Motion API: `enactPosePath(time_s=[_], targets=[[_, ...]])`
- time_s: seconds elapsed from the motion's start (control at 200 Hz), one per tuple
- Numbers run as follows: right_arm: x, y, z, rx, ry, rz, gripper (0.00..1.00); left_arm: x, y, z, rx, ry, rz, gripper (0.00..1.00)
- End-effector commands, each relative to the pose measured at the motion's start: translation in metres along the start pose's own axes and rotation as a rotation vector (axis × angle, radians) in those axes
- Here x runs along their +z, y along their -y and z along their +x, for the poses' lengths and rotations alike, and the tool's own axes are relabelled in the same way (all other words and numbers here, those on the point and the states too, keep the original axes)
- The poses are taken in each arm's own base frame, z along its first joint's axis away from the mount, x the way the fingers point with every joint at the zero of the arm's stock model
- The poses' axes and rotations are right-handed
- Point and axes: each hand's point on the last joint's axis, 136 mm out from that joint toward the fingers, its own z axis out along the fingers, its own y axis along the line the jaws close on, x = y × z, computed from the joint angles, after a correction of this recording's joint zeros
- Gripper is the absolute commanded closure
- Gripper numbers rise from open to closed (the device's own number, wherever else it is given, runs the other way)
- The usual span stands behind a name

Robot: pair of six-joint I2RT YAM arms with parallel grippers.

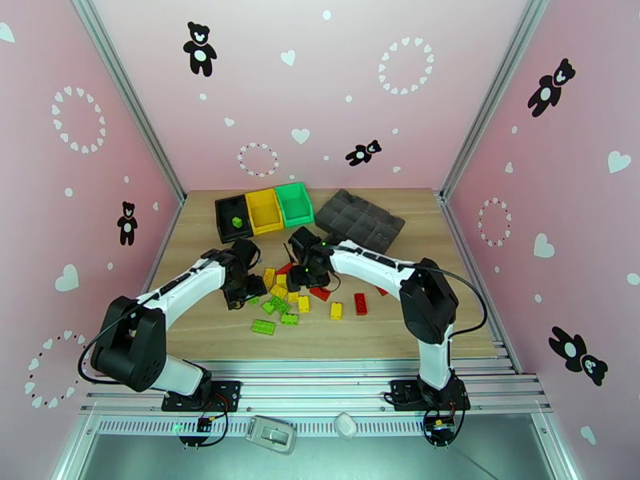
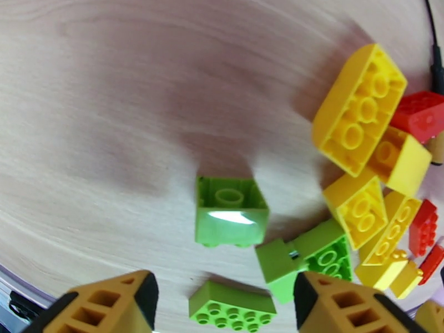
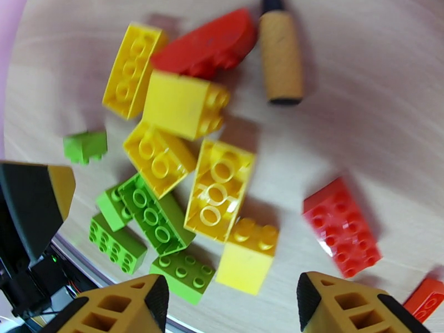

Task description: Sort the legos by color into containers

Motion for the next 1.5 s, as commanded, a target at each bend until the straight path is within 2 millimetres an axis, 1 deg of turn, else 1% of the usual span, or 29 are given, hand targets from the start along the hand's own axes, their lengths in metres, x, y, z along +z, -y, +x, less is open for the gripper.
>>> enactPosePath(time_s=[0.0,0.22,0.395,0.706,0.791,0.871,0.966,1.046,1.181,1.326,1.422,1.497], targets=[[-0.017,-0.004,0.002,-0.012,0.038,-0.003,0.34,0.006,-0.002,-0.005,0.002,0.032,-0.017,0.35],[-0.017,-0.002,0.009,0.002,0.038,0.001,0.35,0.017,0.002,-0.012,0.028,0.02,-0.046,0.43],[-0.019,-0.001,0.008,0.002,0.046,0.005,0.35,0.024,0.003,-0.015,0.048,0.006,-0.065,0.43],[-0.015,-0.003,0.007,-0.003,0.038,-0.002,0.37,0.027,0.009,-0.022,0.053,0.003,-0.07,0.51],[-0.015,-0.005,0.005,-0.009,0.043,-0.005,0.37,0.028,0.009,-0.022,0.052,-0.003,-0.07,0.56],[-0.016,-0.007,0.002,-0.02,0.049,-0.012,0.37,0.027,0.01,-0.022,0.054,-0.005,-0.07,0.63],[-0.021,-0.016,-0.007,-0.036,0.072,-0.048,0.36,0.019,0.014,-0.026,0.062,0.009,-0.059,0.69],[-0.021,-0.025,-0.015,-0.041,0.078,-0.105,0.35,0.008,0.021,-0.032,0.067,0.024,-0.036,0.71],[-0.018,-0.04,-0.031,-0.035,0.069,-0.21,0.34,-0.014,0.039,-0.046,0.073,0.054,0.041,0.74],[-0.012,-0.048,-0.053,-0.001,0.063,-0.301,0.33,-0.035,0.049,-0.071,0.032,0.075,0.125,0.74],[-0.009,-0.05,-0.071,0.043,0.065,-0.373,0.32,-0.047,0.047,-0.092,-0.026,0.092,0.181,0.74],[-0.007,-0.052,-0.087,0.08,0.073,-0.435,0.29,-0.056,0.045,-0.11,-0.064,0.106,0.221,0.74]])
